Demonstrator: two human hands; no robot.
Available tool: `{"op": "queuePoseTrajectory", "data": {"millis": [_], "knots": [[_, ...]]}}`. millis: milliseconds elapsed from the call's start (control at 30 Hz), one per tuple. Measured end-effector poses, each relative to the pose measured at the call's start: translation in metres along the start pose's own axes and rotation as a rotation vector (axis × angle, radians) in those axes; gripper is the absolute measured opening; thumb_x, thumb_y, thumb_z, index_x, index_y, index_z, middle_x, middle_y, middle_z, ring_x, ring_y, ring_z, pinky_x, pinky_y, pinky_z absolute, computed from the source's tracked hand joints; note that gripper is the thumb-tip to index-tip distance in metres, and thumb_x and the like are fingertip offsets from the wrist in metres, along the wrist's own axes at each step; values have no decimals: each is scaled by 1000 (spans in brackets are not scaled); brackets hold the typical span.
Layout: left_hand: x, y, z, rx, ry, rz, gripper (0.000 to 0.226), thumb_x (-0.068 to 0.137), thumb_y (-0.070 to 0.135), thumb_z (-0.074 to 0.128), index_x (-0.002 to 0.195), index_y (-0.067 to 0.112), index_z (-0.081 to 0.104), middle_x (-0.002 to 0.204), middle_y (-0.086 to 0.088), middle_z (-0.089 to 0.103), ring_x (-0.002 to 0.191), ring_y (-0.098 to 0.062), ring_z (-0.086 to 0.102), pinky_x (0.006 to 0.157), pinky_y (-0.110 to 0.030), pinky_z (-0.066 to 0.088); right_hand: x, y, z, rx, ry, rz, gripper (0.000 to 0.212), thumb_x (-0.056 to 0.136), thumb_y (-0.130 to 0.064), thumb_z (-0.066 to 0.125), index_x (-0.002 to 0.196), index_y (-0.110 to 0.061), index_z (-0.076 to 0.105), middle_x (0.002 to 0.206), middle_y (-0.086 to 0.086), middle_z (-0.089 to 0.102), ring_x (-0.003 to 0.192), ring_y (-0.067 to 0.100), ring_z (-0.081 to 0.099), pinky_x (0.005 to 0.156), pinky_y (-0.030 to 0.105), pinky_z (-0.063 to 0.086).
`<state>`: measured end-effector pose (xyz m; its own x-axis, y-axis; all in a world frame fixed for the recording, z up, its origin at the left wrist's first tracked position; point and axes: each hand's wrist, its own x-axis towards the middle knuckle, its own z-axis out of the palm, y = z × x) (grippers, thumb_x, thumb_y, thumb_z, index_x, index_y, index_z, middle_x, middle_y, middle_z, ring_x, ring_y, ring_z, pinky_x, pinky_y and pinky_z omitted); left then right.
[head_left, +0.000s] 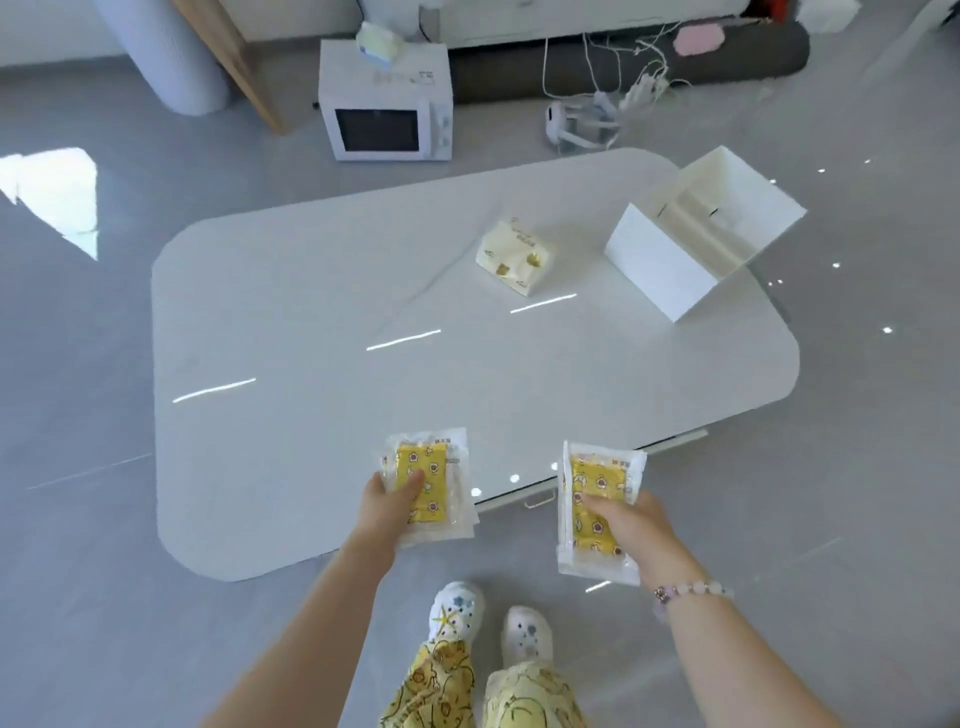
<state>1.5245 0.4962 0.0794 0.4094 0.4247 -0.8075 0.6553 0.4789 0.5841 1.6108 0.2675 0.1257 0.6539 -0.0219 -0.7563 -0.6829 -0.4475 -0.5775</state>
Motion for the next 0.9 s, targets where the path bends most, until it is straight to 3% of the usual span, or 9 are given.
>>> {"op": "queuePoseTrajectory", "data": {"millis": [233, 333, 400, 467, 600, 667, 733, 833, 900], "knots": [[97, -37, 20, 2, 179, -44, 9, 92, 18, 59, 90, 16, 50, 95, -7, 61, 84, -24, 60, 79, -36, 49, 152, 2, 61, -219, -127, -29, 26, 84, -17, 65, 109, -12, 57, 104, 4, 66, 96, 22, 63, 81, 34, 52], [132, -55, 30, 20, 238, -28, 9, 91, 21, 60, 92, 17, 51, 97, -6, 62, 85, -23, 61, 78, -35, 50, 197, 8, 98, -310, -151, -89, 22, 84, -15, 64, 104, -10, 56, 101, 6, 65, 92, 23, 63, 75, 30, 50], [152, -65, 35, 63, 273, 2, 18, 91, 23, 60, 103, 13, 52, 104, -7, 63, 94, -25, 62, 83, -37, 49, 218, 13, 118, -363, -136, -144, 10, 83, -15, 64, 91, -15, 57, 89, 2, 64, 86, 23, 62, 72, 29, 48], [168, -71, 41, 95, 298, 30, 25, 91, 24, 60, 109, 10, 51, 111, -9, 62, 102, -26, 61, 90, -38, 49, 231, 17, 134, -395, -116, -199, 16, 81, -13, 64, 75, -23, 53, 75, -5, 60, 78, 20, 60, 67, 24, 46], [182, -79, 48, 73, 314, 47, 26, 91, 24, 60, 113, 13, 52, 112, -3, 62, 103, -23, 60, 90, -36, 48, 248, 27, 141, -477, -59, -333, 11, 78, -20, 71, 81, -19, 60, 75, -7, 62, 77, 18, 61, 58, 16, 45], [181, -80, 50, 43, 329, 40, 19, 92, 23, 59, 107, 15, 51, 104, -1, 61, 94, -19, 59, 79, -29, 45, 254, 28, 136, -644, 20, -451, 32, 75, -35, 75, 96, -14, 63, 95, 0, 63, 97, 22, 57, 75, 29, 47], [177, -79, 49, 9, 341, 38, 14, 92, 22, 59, 102, 16, 51, 94, 2, 61, 86, -16, 59, 71, -26, 43, 257, 28, 127, -591, 200, -482, 54, 77, -44, 71, 119, -12, 57, 116, 3, 55, 114, 22, 47, 90, 34, 40], [171, -76, 47, -7, 326, 23, 14, 92, 22, 59, 102, 16, 51, 89, 5, 60, 82, -14, 59, 70, -25, 44, 246, 43, 97, -131, 614, -284, 40, 85, -37, 54, 111, -7, 60, 107, 23, 55, 100, 30, 50, 80, 33, 37], [168, -74, 46, 15, 306, 25, 20, 93, 24, 58, 109, 15, 52, 98, 1, 62, 86, -16, 61, 74, -26, 47, 228, 77, 74, -199, 669, -175, 44, 76, -34, 38, 100, -5, 61, 98, 25, 56, 93, 33, 52, 73, 34, 36]]}}
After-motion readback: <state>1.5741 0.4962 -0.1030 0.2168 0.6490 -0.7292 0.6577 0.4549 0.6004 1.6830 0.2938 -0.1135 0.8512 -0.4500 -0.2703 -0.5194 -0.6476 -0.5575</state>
